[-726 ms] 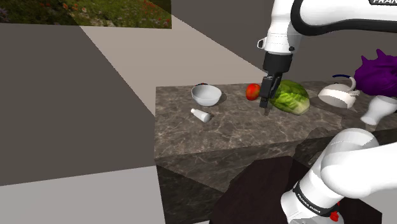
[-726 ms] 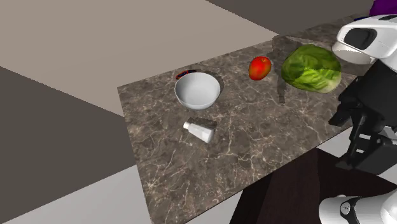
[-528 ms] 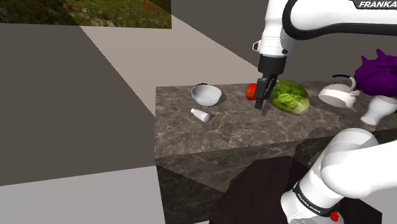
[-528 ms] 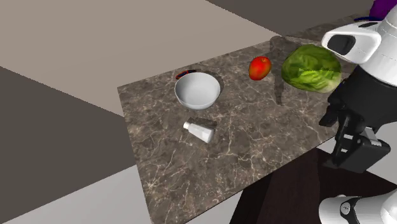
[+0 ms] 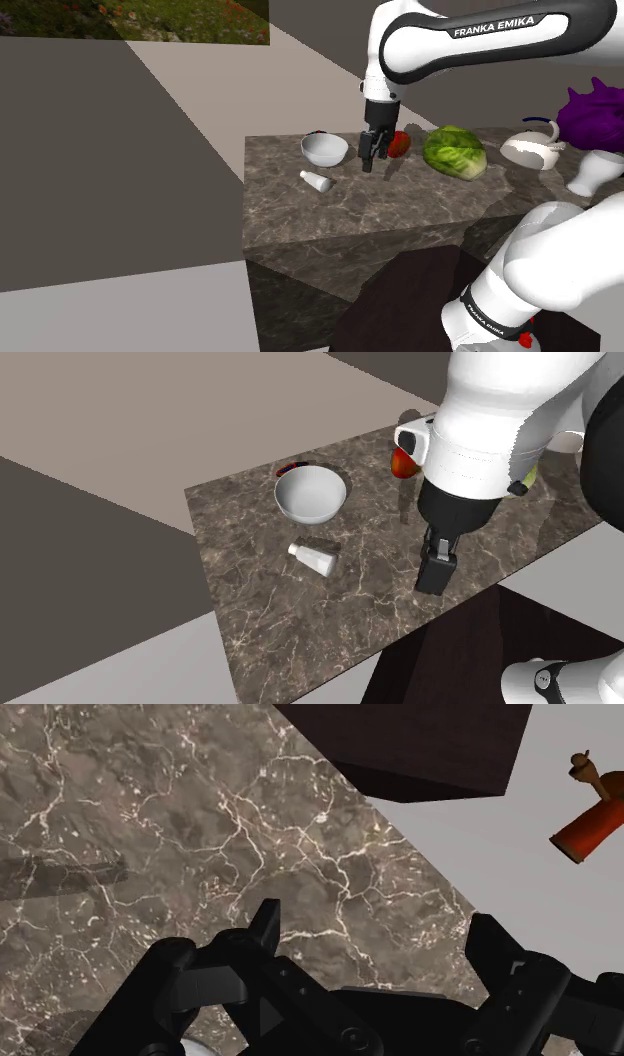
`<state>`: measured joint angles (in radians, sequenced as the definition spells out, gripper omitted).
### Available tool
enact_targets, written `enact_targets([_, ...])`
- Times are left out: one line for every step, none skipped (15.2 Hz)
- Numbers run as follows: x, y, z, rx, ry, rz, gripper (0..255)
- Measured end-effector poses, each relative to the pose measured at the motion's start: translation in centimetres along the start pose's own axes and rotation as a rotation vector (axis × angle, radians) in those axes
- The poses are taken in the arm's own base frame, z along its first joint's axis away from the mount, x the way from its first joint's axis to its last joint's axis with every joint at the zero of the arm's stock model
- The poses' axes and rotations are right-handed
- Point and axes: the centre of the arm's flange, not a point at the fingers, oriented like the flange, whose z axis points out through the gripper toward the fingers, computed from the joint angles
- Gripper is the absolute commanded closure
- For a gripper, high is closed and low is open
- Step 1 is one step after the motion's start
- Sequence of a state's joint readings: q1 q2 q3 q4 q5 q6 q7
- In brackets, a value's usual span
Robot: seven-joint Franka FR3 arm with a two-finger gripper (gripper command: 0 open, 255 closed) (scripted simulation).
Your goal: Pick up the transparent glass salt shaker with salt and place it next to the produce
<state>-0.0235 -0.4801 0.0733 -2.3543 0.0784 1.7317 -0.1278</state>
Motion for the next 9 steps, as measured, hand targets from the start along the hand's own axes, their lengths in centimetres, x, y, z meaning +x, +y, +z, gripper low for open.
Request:
enact_targets([1.2, 0.1, 0.4, -0.001, -0.002, 0.001, 0])
enact_targets([2.5, 0.3, 0.7, -0.002, -0.004, 0.003, 0])
enact_targets([3.7, 0.2, 1.3, -0.003, -0.007, 0.005, 0])
enact_targets([4.8, 0.5, 2.0, -0.003, -0.009, 0.006, 0])
enact_targets([6.0, 0.6, 2.6, -0.004, -0.011, 0.008, 0])
enact_targets([7.3, 0.7, 3.2, -0.005, -0.014, 0.009, 0])
enact_targets([8.8, 1.0, 4.0, -0.006, -0.015, 0.010, 0])
enact_targets([9.9, 0.9, 4.4, -0.007, -0.018, 0.012, 0])
enact_targets([11.1, 1.3, 5.2, -0.008, -0.020, 0.013, 0])
